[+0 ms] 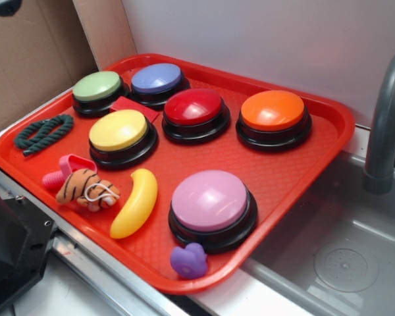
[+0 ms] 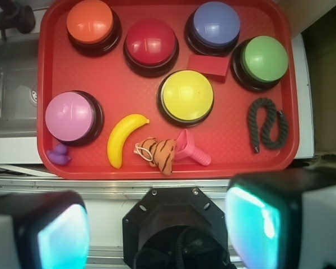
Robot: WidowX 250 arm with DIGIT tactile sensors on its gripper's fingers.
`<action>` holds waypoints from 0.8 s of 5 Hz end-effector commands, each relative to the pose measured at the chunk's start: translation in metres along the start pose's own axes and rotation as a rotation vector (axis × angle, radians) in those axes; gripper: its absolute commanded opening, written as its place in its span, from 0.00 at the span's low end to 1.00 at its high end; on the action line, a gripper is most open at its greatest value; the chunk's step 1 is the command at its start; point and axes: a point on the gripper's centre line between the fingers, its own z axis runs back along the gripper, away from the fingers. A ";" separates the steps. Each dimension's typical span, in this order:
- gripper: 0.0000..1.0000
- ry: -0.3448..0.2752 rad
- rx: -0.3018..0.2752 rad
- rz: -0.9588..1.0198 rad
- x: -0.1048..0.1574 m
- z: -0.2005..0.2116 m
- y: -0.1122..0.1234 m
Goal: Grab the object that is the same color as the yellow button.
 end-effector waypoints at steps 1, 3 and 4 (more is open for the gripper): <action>1.00 0.000 0.000 0.000 0.000 0.000 0.000; 1.00 0.063 -0.036 0.458 0.012 -0.042 0.003; 1.00 0.097 -0.034 0.620 0.025 -0.071 0.003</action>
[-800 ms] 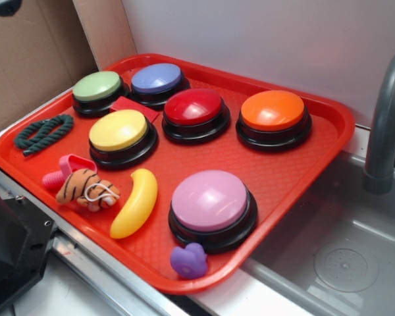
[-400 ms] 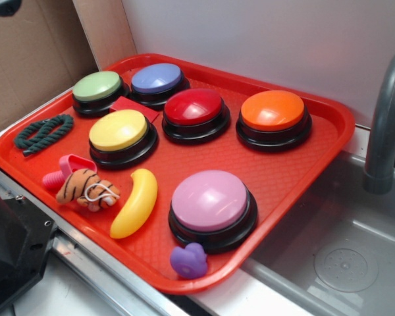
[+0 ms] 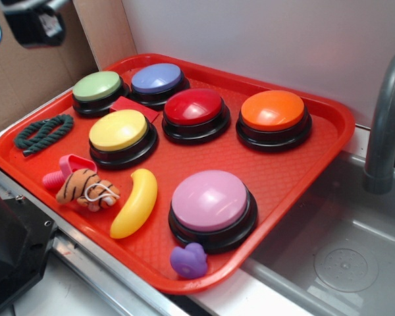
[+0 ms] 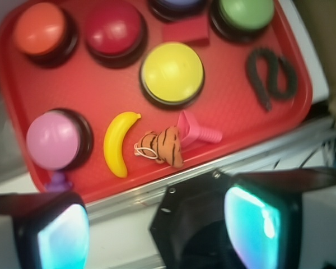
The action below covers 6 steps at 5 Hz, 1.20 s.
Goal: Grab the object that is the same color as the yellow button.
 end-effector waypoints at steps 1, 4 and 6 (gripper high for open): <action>1.00 0.056 -0.043 0.287 0.023 -0.053 -0.011; 1.00 0.106 -0.004 0.460 0.023 -0.137 -0.038; 1.00 0.109 0.017 0.579 0.025 -0.170 -0.039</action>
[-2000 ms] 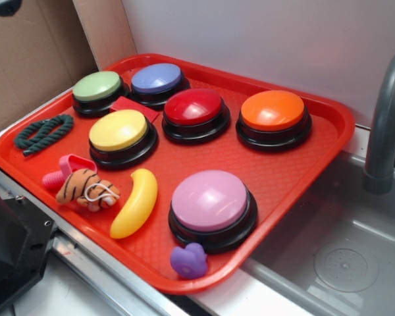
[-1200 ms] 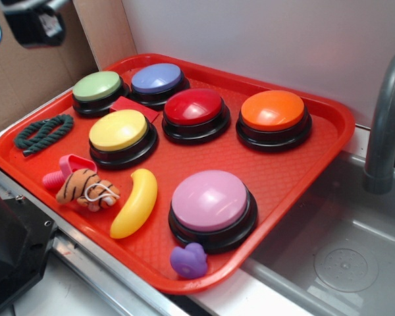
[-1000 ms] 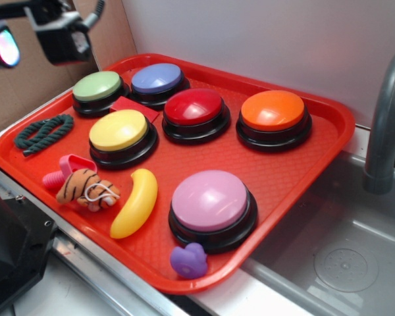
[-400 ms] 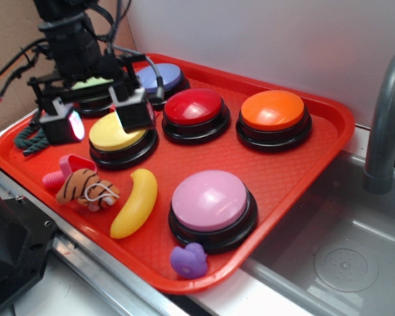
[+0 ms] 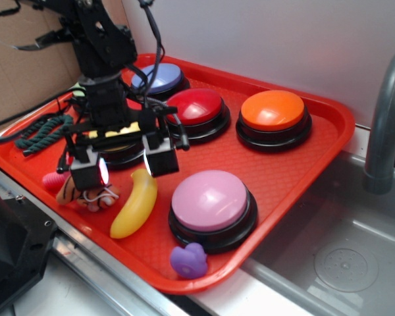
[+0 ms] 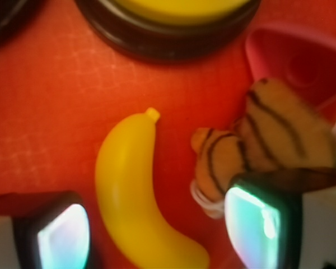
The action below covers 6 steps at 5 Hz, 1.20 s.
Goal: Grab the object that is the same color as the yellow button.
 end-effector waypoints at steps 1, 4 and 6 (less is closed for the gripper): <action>1.00 0.002 0.003 0.055 0.003 -0.018 -0.002; 0.00 -0.048 -0.046 0.080 0.010 -0.005 0.001; 0.00 -0.149 -0.054 -0.141 0.024 0.056 -0.005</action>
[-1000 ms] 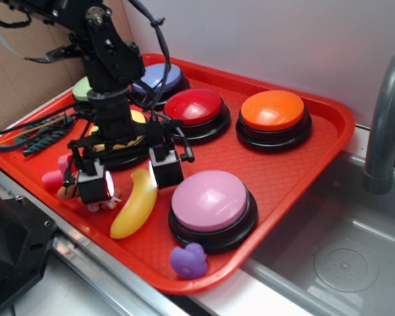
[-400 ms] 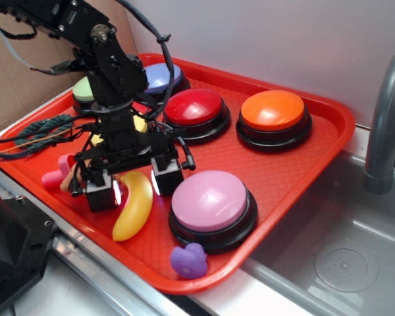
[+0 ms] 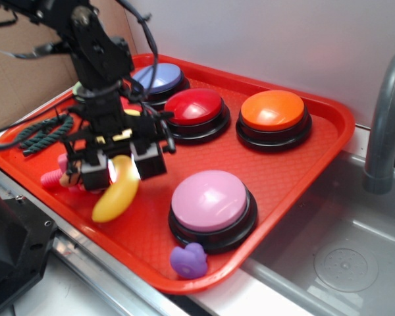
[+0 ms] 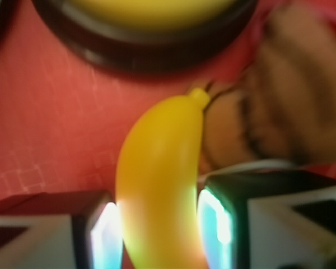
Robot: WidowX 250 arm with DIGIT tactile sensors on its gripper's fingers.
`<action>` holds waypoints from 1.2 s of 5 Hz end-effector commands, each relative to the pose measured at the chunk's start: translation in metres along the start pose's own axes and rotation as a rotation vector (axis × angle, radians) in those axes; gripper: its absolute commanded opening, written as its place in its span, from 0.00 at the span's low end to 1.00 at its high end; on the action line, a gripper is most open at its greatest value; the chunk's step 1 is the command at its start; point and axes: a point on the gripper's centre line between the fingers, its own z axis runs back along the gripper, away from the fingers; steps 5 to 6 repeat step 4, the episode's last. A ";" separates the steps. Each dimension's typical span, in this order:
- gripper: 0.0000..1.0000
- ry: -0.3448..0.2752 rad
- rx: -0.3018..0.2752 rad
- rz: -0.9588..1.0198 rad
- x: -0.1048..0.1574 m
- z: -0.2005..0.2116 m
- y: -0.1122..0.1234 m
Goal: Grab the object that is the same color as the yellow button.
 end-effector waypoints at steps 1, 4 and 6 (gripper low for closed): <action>0.00 -0.090 0.026 -0.328 0.025 0.074 -0.011; 0.00 -0.135 -0.046 -0.568 0.048 0.124 -0.006; 0.00 -0.135 -0.046 -0.568 0.048 0.124 -0.006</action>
